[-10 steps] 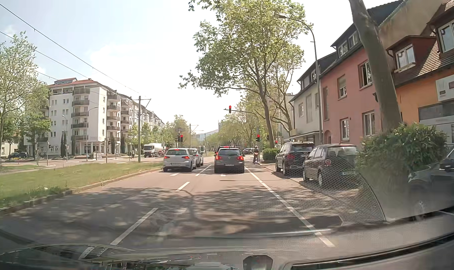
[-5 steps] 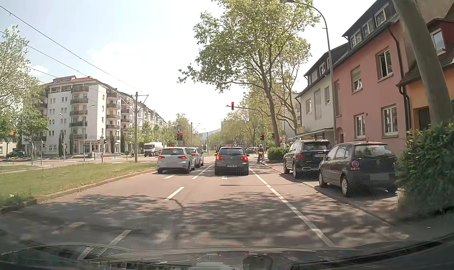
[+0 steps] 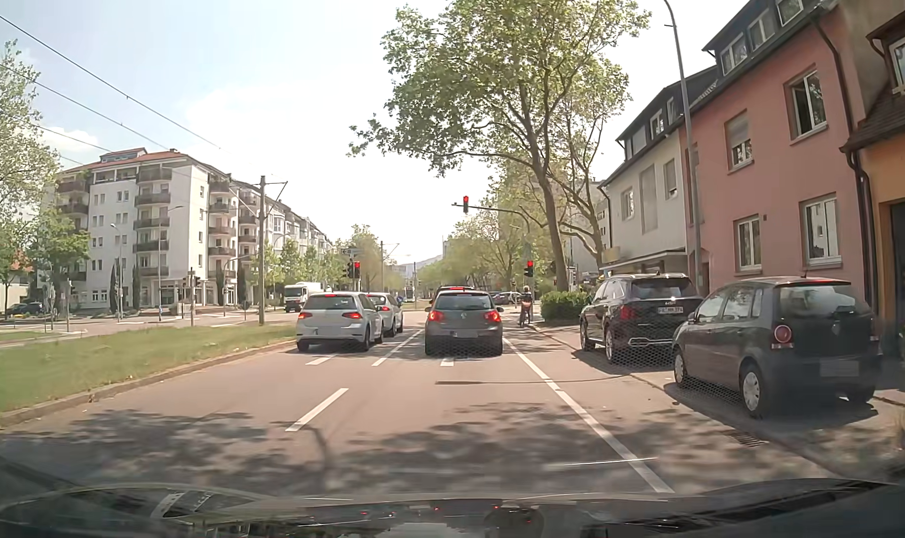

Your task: Follow the waypoints while adhering to traffic rules and regulations

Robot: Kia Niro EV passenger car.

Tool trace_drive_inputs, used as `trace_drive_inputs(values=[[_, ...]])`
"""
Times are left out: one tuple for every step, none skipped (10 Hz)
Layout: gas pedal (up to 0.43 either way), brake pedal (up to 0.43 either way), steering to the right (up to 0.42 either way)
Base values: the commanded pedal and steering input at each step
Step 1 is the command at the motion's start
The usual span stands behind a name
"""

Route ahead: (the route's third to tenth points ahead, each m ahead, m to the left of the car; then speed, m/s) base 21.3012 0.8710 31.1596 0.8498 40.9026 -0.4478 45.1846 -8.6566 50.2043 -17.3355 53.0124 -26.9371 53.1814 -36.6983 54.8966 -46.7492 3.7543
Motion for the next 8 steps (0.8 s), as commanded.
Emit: trace_drive_inputs(values=[[0.000,0.134,-0.010],[0.000,0.140,-0.010],[0.000,0.146,-0.010],[0.000,0.146,-0.010],[0.000,0.146,-0.010],[0.000,0.146,-0.010],[0.000,0.152,-0.010],[0.000,0.152,-0.010]])
